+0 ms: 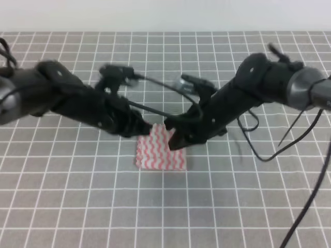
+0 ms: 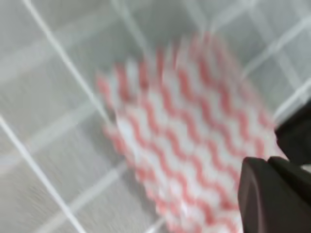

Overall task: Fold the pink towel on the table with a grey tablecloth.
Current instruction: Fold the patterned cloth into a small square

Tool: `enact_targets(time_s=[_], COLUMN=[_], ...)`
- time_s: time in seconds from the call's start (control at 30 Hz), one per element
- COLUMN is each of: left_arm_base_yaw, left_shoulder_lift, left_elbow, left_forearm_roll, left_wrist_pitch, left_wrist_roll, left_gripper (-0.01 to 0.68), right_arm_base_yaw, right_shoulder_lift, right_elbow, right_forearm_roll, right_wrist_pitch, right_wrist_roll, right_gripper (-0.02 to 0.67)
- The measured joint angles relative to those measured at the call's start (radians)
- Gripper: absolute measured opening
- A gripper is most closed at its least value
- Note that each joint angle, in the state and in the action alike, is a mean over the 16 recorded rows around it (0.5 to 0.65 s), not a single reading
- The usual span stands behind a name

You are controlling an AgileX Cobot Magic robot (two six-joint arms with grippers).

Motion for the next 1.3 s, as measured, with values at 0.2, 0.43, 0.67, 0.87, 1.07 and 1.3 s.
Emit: enact_targets(time_s=[0.2, 0.43, 0.67, 0.87, 1.07, 1.3], left_arm_base_yaw=[0.0, 0.0, 0.0, 0.0, 0.0, 0.0], left_shoulder_lift=[-0.149, -0.364, -0.648, -0.942, -1.268, -1.601], left_elbow=[0.082, 0.253, 0.443, 0.607, 0.78, 0.962], left_forearm_roll=[-0.014, -0.056, -0.108, -0.132, -0.136, -0.136], left_wrist_pitch=[-0.139, -0.329, -0.48, -0.548, -0.573, -0.55], left_wrist_roll=[0.015, 0.032, 0.048, 0.066, 0.084, 0.092], left_gripper=[-0.004, -0.004, -0.004, -0.004, -0.004, -0.003], right_arm_base_yaw=[0.0, 0.0, 0.0, 0.0, 0.0, 0.0], right_shoulder_lift=[-0.077, -0.193, -0.367, -0.588, -0.855, -1.183], right_elbow=[0.021, 0.109, 0.285, 0.48, 0.678, 0.886], right_forearm_roll=[-0.07, -0.136, -0.154, -0.155, -0.166, -0.189], right_wrist_pitch=[-0.011, -0.06, -0.176, -0.313, -0.425, -0.495], right_wrist_roll=[0.022, 0.047, 0.049, 0.045, 0.042, 0.039], right_gripper=[-0.015, -0.015, -0.015, -0.015, -0.015, -0.015])
